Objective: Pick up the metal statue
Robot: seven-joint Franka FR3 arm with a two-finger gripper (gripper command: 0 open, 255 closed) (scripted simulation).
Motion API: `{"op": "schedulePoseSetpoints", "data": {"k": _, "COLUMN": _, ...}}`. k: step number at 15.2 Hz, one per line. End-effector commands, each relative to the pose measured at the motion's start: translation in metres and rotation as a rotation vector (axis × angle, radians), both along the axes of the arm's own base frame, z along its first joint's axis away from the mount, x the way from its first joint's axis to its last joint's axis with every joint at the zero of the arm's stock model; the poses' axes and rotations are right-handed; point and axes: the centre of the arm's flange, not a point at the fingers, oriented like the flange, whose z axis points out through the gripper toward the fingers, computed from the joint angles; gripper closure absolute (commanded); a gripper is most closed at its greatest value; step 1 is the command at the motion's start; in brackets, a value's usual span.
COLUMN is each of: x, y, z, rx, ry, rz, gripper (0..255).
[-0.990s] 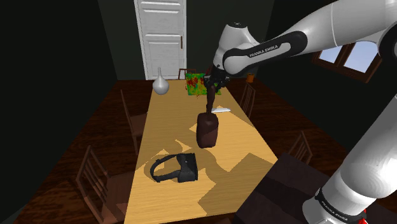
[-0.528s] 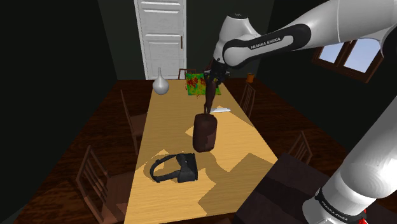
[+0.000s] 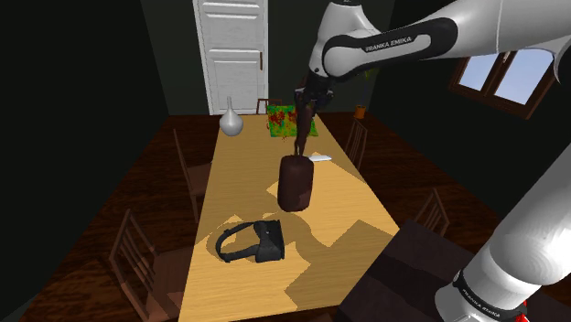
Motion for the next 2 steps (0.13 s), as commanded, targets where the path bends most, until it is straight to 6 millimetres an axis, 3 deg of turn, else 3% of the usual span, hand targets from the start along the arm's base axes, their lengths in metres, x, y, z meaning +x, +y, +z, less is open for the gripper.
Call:
{"op": "schedulePoseSetpoints", "data": {"k": 1, "x": 0.0002, "y": 0.0011, "z": 0.0100, "rx": 0.000, "ry": -0.006, "rz": 0.000, "gripper": 255}}
{"op": "schedulePoseSetpoints", "data": {"k": 2, "x": 0.0003, "y": 0.0011, "z": 0.0100, "rx": 0.000, "ry": -0.006, "rz": 0.000, "gripper": 255}}
